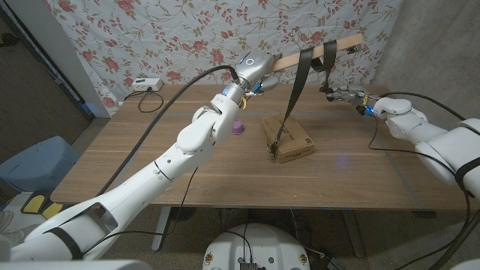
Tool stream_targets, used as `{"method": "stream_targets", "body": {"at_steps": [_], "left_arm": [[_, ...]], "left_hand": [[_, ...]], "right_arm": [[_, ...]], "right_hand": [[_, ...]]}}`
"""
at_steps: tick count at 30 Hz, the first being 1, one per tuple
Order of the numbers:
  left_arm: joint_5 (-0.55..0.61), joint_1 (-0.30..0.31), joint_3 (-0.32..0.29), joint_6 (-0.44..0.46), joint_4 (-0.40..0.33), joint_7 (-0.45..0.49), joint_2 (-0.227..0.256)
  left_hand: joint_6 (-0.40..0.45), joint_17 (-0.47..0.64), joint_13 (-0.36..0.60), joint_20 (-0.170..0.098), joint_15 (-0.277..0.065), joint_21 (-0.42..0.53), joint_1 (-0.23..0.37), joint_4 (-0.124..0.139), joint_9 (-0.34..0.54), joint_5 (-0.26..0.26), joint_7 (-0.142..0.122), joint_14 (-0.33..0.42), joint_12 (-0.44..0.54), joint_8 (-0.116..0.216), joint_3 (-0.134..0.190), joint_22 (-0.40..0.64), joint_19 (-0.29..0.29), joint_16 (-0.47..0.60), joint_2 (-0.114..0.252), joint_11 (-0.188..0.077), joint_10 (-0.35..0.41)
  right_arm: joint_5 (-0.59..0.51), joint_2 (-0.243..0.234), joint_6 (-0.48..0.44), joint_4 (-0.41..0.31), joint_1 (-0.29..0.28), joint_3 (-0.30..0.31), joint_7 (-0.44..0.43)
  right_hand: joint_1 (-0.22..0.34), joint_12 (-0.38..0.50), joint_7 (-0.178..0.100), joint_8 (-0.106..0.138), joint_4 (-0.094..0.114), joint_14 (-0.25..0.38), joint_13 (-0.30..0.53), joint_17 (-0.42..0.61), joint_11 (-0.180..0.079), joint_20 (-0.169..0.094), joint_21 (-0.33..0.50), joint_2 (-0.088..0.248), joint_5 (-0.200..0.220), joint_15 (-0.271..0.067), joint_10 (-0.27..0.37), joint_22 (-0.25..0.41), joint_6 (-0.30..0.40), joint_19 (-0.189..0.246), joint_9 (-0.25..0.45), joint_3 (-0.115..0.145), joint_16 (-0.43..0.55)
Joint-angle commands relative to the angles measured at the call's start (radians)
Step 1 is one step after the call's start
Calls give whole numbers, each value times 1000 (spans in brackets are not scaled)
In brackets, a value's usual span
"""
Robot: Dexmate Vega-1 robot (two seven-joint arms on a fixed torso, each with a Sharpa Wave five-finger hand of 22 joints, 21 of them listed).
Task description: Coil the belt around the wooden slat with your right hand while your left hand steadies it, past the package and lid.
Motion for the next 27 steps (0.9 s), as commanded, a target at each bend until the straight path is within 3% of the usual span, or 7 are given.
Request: {"method": "stream_targets", "body": {"at_steps": [1, 11, 17, 22, 27], "left_arm": [[-18, -53, 13, 21, 66, -10, -13], [-33, -88, 27, 43, 123, 14, -23], [-54, -113, 38, 48, 164, 28, -32], [-69, -134, 49, 49, 191, 32, -35], [-86, -158, 65, 40, 223, 35, -39]], "left_hand": [[1, 1, 7, -69, -3, 1, -23, 59, 2, 2, 3, 2, 8, 7, 57, 3, 3, 3, 36, -4, 1], [1, -2, -5, -68, -3, 2, -23, 59, -1, 2, 5, 1, 3, 14, 57, 3, 3, 2, 36, -2, 3], [0, -1, -7, -68, -3, 1, -23, 58, -4, 1, 2, 4, 2, 16, 56, 0, 3, 3, 36, -2, 6], [-3, -1, 5, -69, -3, 0, -23, 58, -6, 1, 2, 4, 7, 17, 56, -3, 5, 3, 37, -5, 1], [-3, 3, -1, -69, -4, 0, -23, 58, -7, 0, 1, 6, 4, 20, 56, -2, 4, 7, 36, -4, 1]], "right_arm": [[80, -92, 10, -383, -337, 116, -98], [102, -182, 15, -696, -610, 222, -290], [83, -241, 68, -873, -774, 307, -415], [37, -289, 110, -1010, -910, 386, -515], [-56, -304, 139, -1125, -1020, 462, -623]], "right_hand": [[7, -6, -25, 34, 0, 12, 5, 3, 9, -46, 9, 6, 3, -165, 5, -2, 45, -7, 161, -9, -4], [9, -7, -23, 32, 1, 13, 7, 3, 10, -45, 9, 8, 2, -164, 8, -5, 46, -11, 163, -14, -7], [11, -9, -24, 31, 3, 14, 7, 3, 11, -45, 10, 11, 1, -164, 8, -8, 47, -12, 165, -19, -9], [10, -10, -29, 29, 6, 14, 9, 4, 7, -46, 10, 12, 0, -164, 9, -10, 47, -15, 164, -25, -11], [11, -12, -32, 28, 7, 15, 9, 5, 5, -46, 11, 11, -1, -166, 10, -11, 52, -16, 163, -30, -11]]}}
